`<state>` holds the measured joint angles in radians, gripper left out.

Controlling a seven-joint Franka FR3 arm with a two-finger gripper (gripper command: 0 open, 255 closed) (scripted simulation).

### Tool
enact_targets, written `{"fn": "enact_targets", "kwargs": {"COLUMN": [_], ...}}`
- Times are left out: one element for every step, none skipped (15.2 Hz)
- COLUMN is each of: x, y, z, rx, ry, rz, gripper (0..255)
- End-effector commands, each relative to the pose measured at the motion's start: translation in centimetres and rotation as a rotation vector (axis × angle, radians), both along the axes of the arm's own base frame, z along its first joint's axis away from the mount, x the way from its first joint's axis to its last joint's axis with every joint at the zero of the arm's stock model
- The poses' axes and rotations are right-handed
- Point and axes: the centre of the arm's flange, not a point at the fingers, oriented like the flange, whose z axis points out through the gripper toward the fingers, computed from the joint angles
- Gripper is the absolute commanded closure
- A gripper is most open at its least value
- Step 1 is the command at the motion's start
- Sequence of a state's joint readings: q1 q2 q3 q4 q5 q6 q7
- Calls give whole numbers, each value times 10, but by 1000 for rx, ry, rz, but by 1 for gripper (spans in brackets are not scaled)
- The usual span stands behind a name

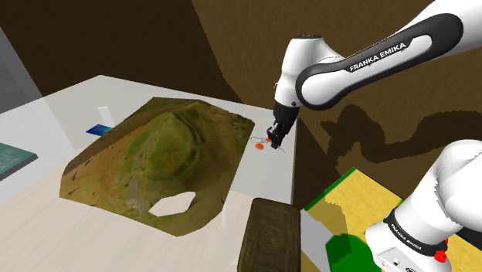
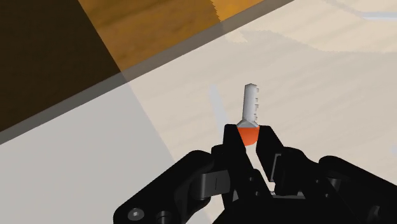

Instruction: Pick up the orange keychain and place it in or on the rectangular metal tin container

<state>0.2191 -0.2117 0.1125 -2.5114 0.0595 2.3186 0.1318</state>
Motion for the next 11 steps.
{"fn": "enact_targets", "kwargs": {"x": [0, 0, 0, 0, 0, 0, 0, 0, 0, 0, 0], "y": [0, 0, 0, 0, 0, 0, 0, 0, 0, 0, 0], "z": [11, 16, 21, 27, 32, 37, 42, 48, 53, 58, 64], "rx": [0, 0, 0, 0, 0, 0, 0, 0, 0, 0, 0], "ry": [1, 1, 1, 1, 1, 1, 1, 1, 1, 1, 1], "rz": [0, 0, 0, 0, 0, 0, 0, 0, 0, 0, 0], "gripper": [255, 255, 255, 255, 255, 255, 255, 255, 255, 255, 255]}}
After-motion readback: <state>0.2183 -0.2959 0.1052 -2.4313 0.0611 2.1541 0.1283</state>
